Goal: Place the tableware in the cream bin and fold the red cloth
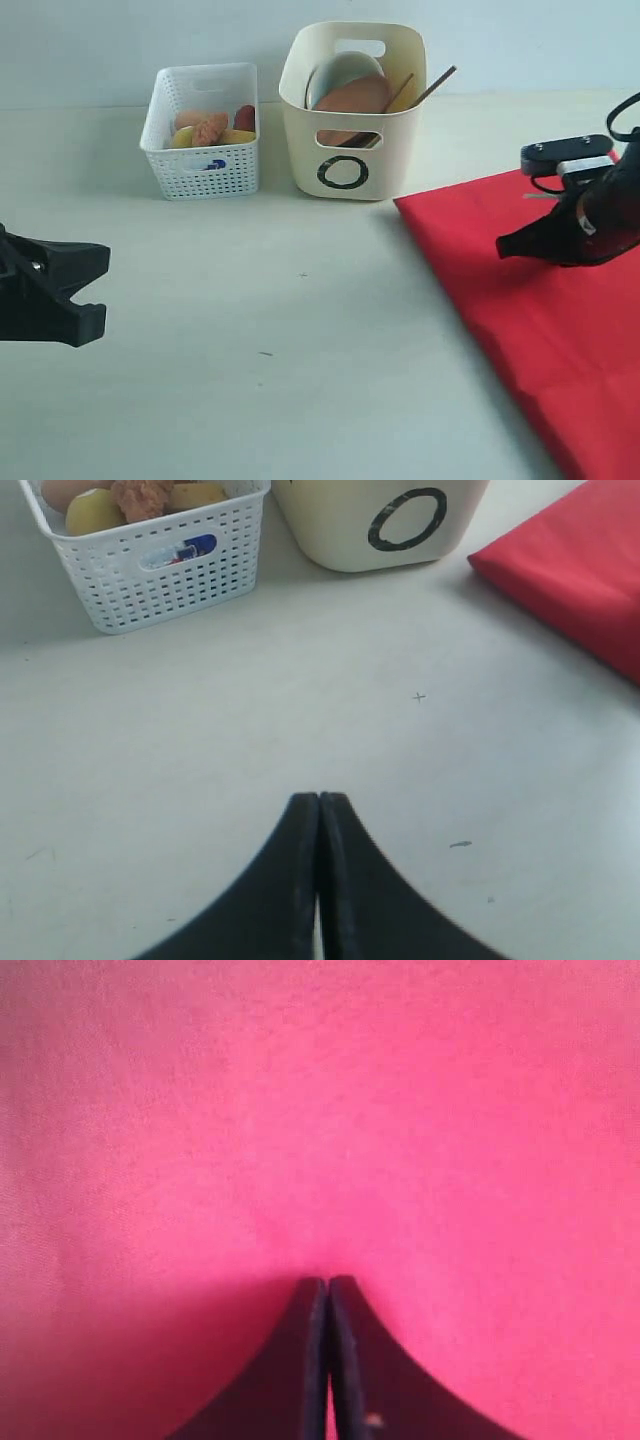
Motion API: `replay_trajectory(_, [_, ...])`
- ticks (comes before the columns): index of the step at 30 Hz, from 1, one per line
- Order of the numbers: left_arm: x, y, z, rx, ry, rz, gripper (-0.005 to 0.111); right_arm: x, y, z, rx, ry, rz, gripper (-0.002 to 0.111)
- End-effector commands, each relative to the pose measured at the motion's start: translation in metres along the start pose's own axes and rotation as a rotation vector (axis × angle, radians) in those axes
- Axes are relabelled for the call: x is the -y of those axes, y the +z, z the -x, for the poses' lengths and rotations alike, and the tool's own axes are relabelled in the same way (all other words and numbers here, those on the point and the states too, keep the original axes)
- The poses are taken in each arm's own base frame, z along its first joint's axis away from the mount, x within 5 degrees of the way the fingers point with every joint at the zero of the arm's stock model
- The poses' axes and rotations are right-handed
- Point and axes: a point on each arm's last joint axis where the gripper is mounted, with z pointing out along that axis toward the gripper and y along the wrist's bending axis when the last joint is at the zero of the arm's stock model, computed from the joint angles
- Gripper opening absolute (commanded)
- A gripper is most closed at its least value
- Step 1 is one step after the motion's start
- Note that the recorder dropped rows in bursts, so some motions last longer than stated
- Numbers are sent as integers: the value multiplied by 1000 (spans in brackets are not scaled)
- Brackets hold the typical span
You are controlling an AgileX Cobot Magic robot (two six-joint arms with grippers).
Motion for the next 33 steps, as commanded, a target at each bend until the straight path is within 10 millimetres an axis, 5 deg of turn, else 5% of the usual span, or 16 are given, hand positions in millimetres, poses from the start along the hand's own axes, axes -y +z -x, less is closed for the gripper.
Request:
replay_trajectory(1, [1,-2,0,14,-14,-8,0,20,17,-21,-112,110,-34,0])
replay_trajectory(5, [1,-2,0,15,-14,-8,0,24,-8,-8,-26,108,-35,0])
replay_trajectory(11, [1,-2,0,15,-14,-8,0,44,-78,7,113,211,-111,0])
replay_trajectory(14, [1,-2,0,15,-14,-8,0,44,-113,10,195,254,-57,0])
replay_trajectory(18, [1,-2,0,14,-34,-8,0,35,-134,4,208,254,86,0])
replay_trajectory(22, [1,-2,0,14,-39,-8,0,25,-119,-15,122,195,154,0])
replay_trajectory(26, [1,-2,0,14,-63,-9,0,18,-85,-39,3,224,151,0])
replay_trajectory(33, [1,-2,-1,9,-63,-6,0,7,-28,-53,-129,223,149,0])
